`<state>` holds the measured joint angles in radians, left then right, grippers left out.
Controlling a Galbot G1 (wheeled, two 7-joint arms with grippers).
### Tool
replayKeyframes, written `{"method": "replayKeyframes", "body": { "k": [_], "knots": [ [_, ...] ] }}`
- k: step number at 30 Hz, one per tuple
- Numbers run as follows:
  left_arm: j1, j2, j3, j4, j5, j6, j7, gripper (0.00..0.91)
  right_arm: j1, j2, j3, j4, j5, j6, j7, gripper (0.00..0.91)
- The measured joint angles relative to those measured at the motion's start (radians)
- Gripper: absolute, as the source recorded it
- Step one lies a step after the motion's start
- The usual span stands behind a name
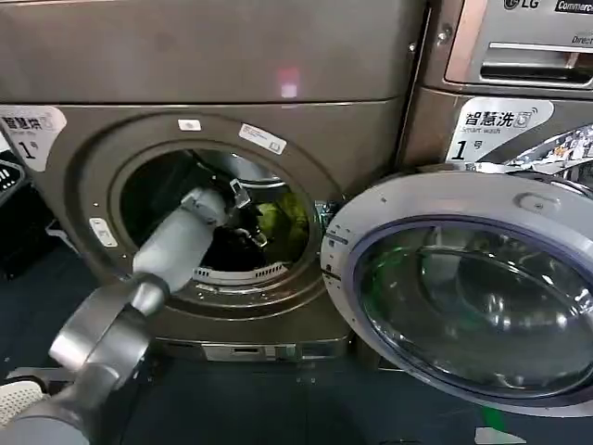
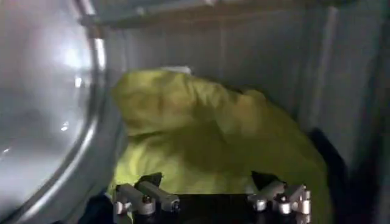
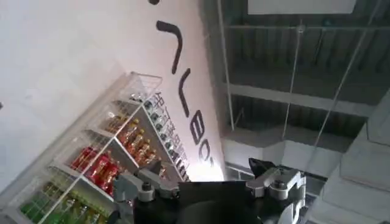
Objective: Grasp the clothes from the dryer.
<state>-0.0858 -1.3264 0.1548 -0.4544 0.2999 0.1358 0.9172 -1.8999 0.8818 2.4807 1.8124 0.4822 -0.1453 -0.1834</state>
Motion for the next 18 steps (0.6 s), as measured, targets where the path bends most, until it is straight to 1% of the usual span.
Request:
{"method": "replayKeyframes", "body": {
  "k": [4, 7, 18],
  "knots": [
    [-0.036, -0.007, 0.042, 0.041, 0.066, -0.052, 0.077, 0.907, 0.004, -0.001, -0.004, 0.001, -0.001, 0.000, -0.001, 0.907],
    [-0.062, -0.013, 0.069, 0.068, 0.115, -0.074, 0.115, 0.907, 0.009, -0.002, -0.010, 0.005, -0.002, 0.000, -0.001, 0.907],
    [-0.115, -0.017, 0.140, 0.138, 0.249, -0.073, 0.173, 0.907, 0.027, 0.000, -0.030, 0.009, -0.017, 0.001, -0.002, 0.907]
  ]
}}
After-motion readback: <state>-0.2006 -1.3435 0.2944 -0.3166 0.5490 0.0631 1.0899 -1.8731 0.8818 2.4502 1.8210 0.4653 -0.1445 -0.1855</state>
